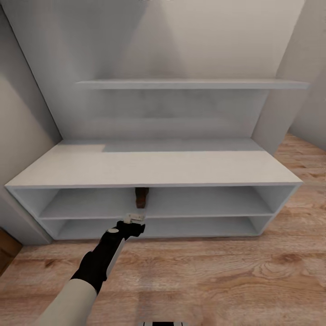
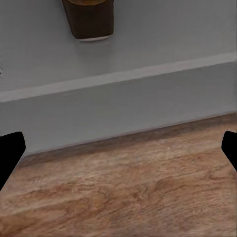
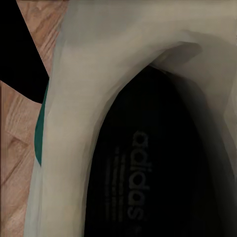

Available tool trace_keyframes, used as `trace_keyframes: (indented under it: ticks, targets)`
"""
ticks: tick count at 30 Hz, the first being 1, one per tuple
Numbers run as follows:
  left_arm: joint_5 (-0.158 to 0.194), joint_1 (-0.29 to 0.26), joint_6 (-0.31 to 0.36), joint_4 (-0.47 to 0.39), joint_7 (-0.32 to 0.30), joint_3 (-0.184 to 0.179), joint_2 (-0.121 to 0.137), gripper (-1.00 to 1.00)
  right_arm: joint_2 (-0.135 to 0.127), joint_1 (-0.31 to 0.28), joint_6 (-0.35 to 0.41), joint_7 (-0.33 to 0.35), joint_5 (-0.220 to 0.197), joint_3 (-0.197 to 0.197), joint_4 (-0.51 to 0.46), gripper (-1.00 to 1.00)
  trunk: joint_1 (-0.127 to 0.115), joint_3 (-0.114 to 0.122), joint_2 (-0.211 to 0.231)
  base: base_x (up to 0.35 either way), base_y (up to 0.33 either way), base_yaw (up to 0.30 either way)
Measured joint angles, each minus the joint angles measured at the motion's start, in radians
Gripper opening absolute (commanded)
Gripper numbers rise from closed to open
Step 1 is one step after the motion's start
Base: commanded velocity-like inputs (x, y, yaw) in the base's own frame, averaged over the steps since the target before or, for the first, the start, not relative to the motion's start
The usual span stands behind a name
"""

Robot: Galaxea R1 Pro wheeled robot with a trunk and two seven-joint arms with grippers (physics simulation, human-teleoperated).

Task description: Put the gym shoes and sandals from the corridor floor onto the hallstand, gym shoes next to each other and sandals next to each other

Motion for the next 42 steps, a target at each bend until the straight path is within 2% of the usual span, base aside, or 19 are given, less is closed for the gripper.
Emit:
trace_keyframes:
  ticks: [4,8,10,13,16,17,18,19,20,21,22,24,25,27,31,42]
  targets:
    - [0.001,0.003,-0.006,0.000,-0.001,0.000,0.006,1.00,0.000,0.000,0.000,0.000,0.000,0.000,0.000,-1.00,0.000,0.000,0.000,-0.058,0.000,0.000]
    - [0.011,0.008,-0.083,0.003,-0.003,0.003,0.040,1.00,0.000,0.000,0.000,0.000,0.000,0.000,0.000,-1.00,0.000,0.000,0.000,-0.008,0.000,0.000]
    - [0.037,0.011,-0.181,0.055,-0.016,0.007,0.058,1.00,0.000,0.000,0.000,-0.001,0.001,0.000,0.000,-1.00,0.000,0.000,0.000,-0.002,0.000,0.000]
    - [0.078,0.014,-0.366,0.191,-0.040,0.010,0.065,1.00,0.001,0.000,0.000,-0.001,0.001,0.001,0.001,-1.00,0.000,0.000,0.000,0.000,0.000,0.000]
    - [0.091,0.015,-0.496,0.278,-0.078,0.013,0.073,1.00,0.001,0.000,0.000,-0.001,0.001,0.001,0.000,-1.00,0.000,0.000,0.000,0.000,0.000,0.000]
    - [0.095,0.015,-0.545,0.306,-0.106,0.014,0.081,1.00,0.001,0.000,0.000,-0.001,0.001,0.002,0.000,-1.00,0.000,0.000,0.000,0.000,0.000,0.000]
    - [0.098,0.015,-0.589,0.332,-0.163,0.015,0.097,1.00,0.002,0.000,0.000,-0.001,0.001,0.003,0.000,-1.00,0.000,0.000,0.000,0.000,0.000,0.000]
    - [0.100,0.015,-0.606,0.343,-0.206,0.018,0.109,1.00,0.003,0.000,0.000,-0.001,0.002,0.004,0.000,-1.00,0.000,0.000,0.000,0.000,0.000,0.000]
    - [0.101,0.015,-0.618,0.350,-0.248,0.018,0.120,1.00,0.003,0.000,0.000,-0.001,0.002,0.005,0.000,-1.00,0.000,0.000,0.000,0.000,0.000,0.000]
    - [0.113,0.016,-0.631,0.358,-0.333,0.020,0.156,1.00,0.004,0.000,0.000,-0.001,0.003,0.006,0.000,-1.00,0.000,0.000,0.000,0.000,0.000,0.000]
    - [0.123,0.016,-0.634,0.359,-0.350,0.020,0.170,1.00,0.004,0.000,0.001,-0.001,0.003,0.006,0.000,-1.00,0.000,0.000,0.000,0.000,0.000,0.000]
    - [0.137,0.016,-0.636,0.360,-0.360,0.021,0.183,1.00,0.004,0.000,0.001,-0.001,0.003,0.006,0.000,-1.00,0.000,0.000,0.000,0.000,0.000,0.000]
    - [0.187,0.016,-0.636,0.361,-0.371,0.021,0.216,1.00,0.004,0.000,0.000,-0.001,0.004,0.004,0.000,-1.00,0.000,0.000,0.000,0.000,0.000,0.000]
    - [0.234,0.016,-0.637,0.362,-0.376,0.019,0.237,1.00,0.004,0.000,0.000,-0.001,0.003,0.003,0.000,-1.00,0.000,0.000,0.000,0.000,0.000,0.000]
    - [0.257,0.017,-0.637,0.376,-0.376,0.018,0.244,1.00,0.004,0.000,0.000,-0.001,0.003,0.003,0.000,-1.00,0.000,0.000,0.000,-0.006,-0.001,0.000]
    - [0.261,0.017,-0.637,0.379,-0.375,0.018,0.240,1.00,0.004,0.000,0.000,-0.001,0.003,0.003,0.000,-1.00,0.000,0.000,0.000,-0.225,-0.146,0.000]
